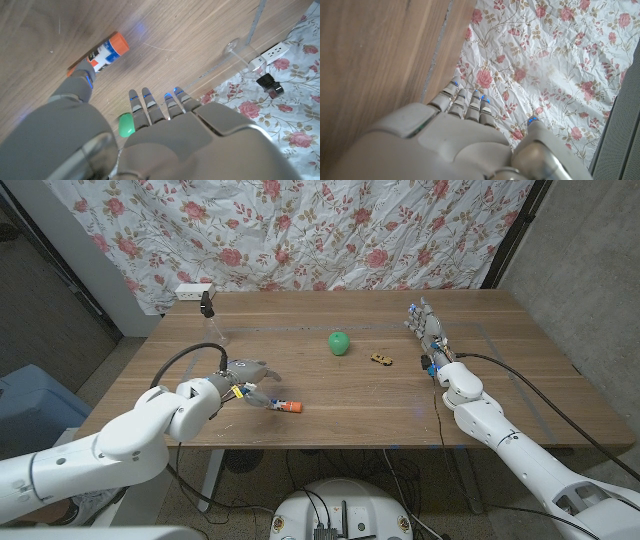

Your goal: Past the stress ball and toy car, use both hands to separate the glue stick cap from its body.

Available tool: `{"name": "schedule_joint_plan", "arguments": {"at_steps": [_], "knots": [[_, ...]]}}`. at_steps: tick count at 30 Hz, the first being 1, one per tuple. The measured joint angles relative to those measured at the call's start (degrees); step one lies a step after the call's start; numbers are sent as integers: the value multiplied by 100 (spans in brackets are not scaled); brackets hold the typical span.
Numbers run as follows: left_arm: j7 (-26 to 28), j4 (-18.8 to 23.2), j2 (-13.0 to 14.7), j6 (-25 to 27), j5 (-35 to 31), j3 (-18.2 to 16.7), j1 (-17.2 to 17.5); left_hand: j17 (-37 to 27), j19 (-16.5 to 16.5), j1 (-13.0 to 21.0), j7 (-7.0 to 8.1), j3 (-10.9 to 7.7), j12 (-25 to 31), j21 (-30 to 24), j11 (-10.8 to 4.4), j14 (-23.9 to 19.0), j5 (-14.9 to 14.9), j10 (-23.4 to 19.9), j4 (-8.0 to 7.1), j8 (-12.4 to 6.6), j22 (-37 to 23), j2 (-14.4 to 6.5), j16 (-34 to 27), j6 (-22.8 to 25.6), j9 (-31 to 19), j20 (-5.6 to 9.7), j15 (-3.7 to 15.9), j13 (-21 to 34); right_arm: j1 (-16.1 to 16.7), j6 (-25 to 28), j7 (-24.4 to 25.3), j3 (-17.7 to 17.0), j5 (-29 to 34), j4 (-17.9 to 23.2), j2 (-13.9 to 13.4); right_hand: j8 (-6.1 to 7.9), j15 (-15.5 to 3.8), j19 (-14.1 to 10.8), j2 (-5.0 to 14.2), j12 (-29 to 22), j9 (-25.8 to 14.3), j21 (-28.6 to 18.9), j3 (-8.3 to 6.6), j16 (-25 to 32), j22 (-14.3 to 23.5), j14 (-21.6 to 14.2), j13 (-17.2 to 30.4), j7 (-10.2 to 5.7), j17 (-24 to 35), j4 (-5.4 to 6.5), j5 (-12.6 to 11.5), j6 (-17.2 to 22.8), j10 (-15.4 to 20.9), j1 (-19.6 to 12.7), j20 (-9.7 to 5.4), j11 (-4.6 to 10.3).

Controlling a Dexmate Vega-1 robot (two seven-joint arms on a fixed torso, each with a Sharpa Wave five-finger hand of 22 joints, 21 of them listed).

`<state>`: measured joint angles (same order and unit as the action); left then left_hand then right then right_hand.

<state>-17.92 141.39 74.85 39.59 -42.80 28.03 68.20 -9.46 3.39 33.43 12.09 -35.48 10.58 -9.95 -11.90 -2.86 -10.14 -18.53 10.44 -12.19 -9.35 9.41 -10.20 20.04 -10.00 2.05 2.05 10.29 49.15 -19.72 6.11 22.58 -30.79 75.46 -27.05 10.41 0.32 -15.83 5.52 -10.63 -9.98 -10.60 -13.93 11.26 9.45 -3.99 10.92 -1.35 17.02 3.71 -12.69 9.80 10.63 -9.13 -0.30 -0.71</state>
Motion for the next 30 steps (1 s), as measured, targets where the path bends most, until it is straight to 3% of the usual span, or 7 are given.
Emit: {"name": "schedule_joint_plan", "arguments": {"at_steps": [13, 15, 23, 24, 25, 30], "knots": [[-435, -150, -439, 61, -1052, 331, -59, 0, -112, 143, 10, 70, 29, 0, -18, -105, 0, -143, 10, 0, 0, 7, 0, -91, -29, -30, -1, -1, 27, 0, 73, 3, 30, 31, 11, 0, 20, 23, 1, 0, 0, 0, 24, 5, 0, 20, 0, -32, -29, -24, 23, -32, 0, 1, 23, 0], [-501, -227, -661, 91, -1264, 424, -25, 0, -144, 173, 10, 93, 29, -1, -18, -153, 0, -143, -13, 0, 0, -22, 0, -91, -28, -62, 2, -1, 31, 0, 80, 3, 31, 32, 17, 0, 20, 41, 60, 0, 0, 0, 25, 21, 0, 20, 0, -31, -29, -24, 23, -32, 0, 60, 41, 0], [-594, -309, -873, 139, -1775, 484, 38, 0, -141, 315, -1, 164, 68, -27, -28, -330, 0, -337, 10, -39, 0, -32, -66, 25, -28, -63, -1, -1, 41, 0, 86, 3, 31, 36, 27, 0, 54, 40, 61, 0, 0, 0, 0, 21, 0, 28, 1, -63, -29, -49, 23, 0, -20, 61, 41, 21], [-605, -398, -1092, 143, -1854, 512, 116, 0, -122, 324, -1, 164, 68, -27, -28, -330, 0, -337, 10, -39, 0, -23, -66, 25, -28, -82, -1, -1, 43, -1, 90, 3, 31, 36, 29, 0, 63, 40, 61, 0, 0, 0, 0, 21, 0, 19, 1, -63, -29, -48, 23, 0, -21, 61, 41, 21], [-608, -413, -1129, 143, -1888, 514, 131, 0, -122, 324, -22, 164, 68, -27, -28, -352, 0, -337, 10, -40, 0, -23, -66, 46, -28, -83, 21, -1, 44, -4, 91, 3, 31, 36, 30, 0, 63, 40, 61, 0, 0, 0, 0, 21, 0, 19, 1, -63, -29, -48, 23, 0, -20, 61, 41, 21], [-615, -451, -1215, 126, -2099, 516, 167, 0, -107, 355, -3, 188, 68, -27, -20, -413, 0, -447, -13, -76, 0, -53, -66, 130, -27, -69, 21, -1, 51, -11, 92, 2, 31, 36, 35, 0, 63, 59, 61, 0, 0, 0, 1, 21, 0, 19, 1, -94, -28, -48, 23, 32, -20, 61, 65, 21]]}}
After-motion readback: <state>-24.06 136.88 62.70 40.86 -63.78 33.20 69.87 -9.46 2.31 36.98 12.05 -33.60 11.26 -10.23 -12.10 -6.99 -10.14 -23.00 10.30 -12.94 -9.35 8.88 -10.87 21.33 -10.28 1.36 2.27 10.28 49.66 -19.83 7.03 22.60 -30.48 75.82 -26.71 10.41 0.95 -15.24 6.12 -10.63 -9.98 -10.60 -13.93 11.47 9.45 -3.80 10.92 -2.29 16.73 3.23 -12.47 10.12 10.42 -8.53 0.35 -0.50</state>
